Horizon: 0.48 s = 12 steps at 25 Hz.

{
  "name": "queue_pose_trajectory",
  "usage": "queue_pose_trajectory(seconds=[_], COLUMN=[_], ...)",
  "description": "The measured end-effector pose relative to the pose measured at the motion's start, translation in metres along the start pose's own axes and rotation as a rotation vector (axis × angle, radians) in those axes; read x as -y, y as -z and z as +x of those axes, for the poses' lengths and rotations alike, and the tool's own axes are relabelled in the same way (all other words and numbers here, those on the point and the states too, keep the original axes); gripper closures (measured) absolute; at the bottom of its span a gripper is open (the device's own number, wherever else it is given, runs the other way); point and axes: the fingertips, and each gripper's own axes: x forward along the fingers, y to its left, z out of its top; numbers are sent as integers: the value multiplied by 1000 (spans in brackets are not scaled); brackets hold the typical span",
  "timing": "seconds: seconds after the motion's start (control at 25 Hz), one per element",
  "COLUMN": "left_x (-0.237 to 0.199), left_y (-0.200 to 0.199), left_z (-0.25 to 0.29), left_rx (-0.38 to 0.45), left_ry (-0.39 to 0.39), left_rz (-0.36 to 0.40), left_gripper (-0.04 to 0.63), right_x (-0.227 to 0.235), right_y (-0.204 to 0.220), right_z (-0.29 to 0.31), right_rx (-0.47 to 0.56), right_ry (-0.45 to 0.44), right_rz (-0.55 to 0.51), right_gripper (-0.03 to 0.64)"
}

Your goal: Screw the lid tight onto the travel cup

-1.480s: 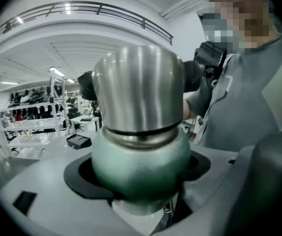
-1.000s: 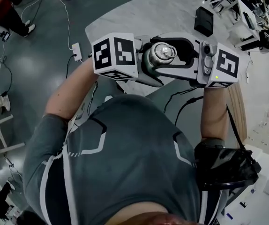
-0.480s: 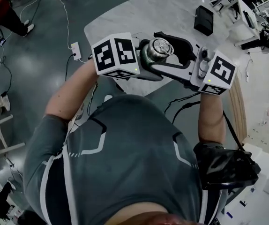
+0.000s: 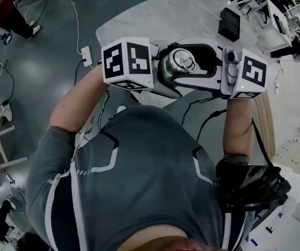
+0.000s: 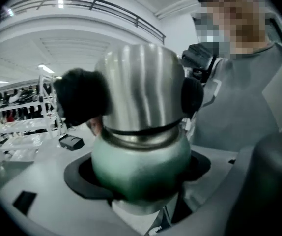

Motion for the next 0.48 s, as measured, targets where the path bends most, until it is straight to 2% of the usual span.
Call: queue_pose_trajectory(seconds=[0.12, 0.2, 0.28, 0.36, 0.4, 0.48], left_x=[-33, -48, -57, -60, -58, -47], left_y=[19, 29, 36, 38, 36, 26], left_z=[2, 2, 3, 5, 5, 5], left_rx=[-90, -114, -122, -126, -121, -92], left_ry=[-186, -252, -288, -296, -281, -205], left_rz=[-81, -127, -151, -143, -127, -72], left_gripper=[196, 196, 196, 196, 196, 196], right_x=[27, 42, 51, 53, 51, 39], right_y=[14, 23, 30, 33, 31, 24], right_z=[-6, -9, -10, -12, -12, -11], right_rx=[-44, -68, -75, -75, -73, -70], right_ry=[231, 365, 445, 466, 447, 344], right_rz=[22, 36, 56, 58, 43, -2], right_gripper=[339, 340, 340, 339, 339, 339])
